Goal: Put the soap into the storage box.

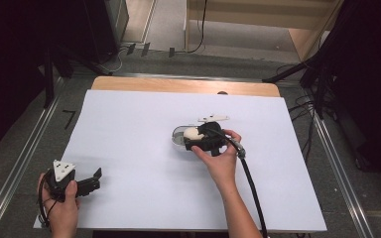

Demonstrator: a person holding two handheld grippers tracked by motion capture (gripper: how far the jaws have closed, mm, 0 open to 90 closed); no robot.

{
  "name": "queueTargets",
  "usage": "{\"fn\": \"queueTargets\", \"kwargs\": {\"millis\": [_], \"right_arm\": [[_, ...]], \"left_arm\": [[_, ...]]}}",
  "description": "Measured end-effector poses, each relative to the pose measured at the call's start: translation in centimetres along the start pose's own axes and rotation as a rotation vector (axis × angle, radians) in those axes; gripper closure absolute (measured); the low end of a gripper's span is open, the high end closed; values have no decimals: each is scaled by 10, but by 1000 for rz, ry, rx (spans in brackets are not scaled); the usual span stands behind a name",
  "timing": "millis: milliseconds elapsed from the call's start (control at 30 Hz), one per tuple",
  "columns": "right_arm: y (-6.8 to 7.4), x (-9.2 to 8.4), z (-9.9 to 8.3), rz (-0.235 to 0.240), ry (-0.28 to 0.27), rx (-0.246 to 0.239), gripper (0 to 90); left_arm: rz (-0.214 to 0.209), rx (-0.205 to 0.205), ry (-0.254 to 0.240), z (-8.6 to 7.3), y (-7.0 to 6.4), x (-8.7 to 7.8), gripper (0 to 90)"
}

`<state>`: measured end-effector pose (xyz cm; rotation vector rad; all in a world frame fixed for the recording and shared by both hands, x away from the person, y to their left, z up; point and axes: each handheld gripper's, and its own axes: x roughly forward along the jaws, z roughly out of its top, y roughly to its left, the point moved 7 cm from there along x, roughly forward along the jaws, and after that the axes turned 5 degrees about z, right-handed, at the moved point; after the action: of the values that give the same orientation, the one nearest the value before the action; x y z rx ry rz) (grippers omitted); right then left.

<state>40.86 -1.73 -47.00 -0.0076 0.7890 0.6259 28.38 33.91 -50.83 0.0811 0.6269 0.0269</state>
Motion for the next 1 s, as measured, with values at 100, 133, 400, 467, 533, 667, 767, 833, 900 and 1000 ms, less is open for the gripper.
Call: {"fn": "queueTargets", "kwargs": {"millis": [100,133,400,467,533,667,767,833,900,1000], "right_arm": [[0,-5,2,-4,-13,-4,151],[0,-5,2,-4,-13,-4,151],[-3,-15,6,-9,-41,0,151],[-4,-18,6,-10,-41,3,151],[-5,-20,6,-13,-47,3,150],[-7,-24,6,-18,-45,4,144],[-10,-27,5,-18,-52,4,144],[-13,-28,3,-23,-54,8,144],[-18,-32,1,-29,-55,12,144],[-24,-35,-2,-35,-58,22,145]], "left_arm": [[1,2,2,0,0,0,0],[0,2,2,0,0,0,0],[0,4,0,0,0,0,0],[0,5,0,0,0,0,0],[0,5,0,0,0,0,0],[0,6,0,0,0,0,0],[1,6,0,0,0,0,0],[0,6,0,0,-1,0,0],[1,8,0,0,0,0,0],[1,9,0,0,-1,0,0]]}}
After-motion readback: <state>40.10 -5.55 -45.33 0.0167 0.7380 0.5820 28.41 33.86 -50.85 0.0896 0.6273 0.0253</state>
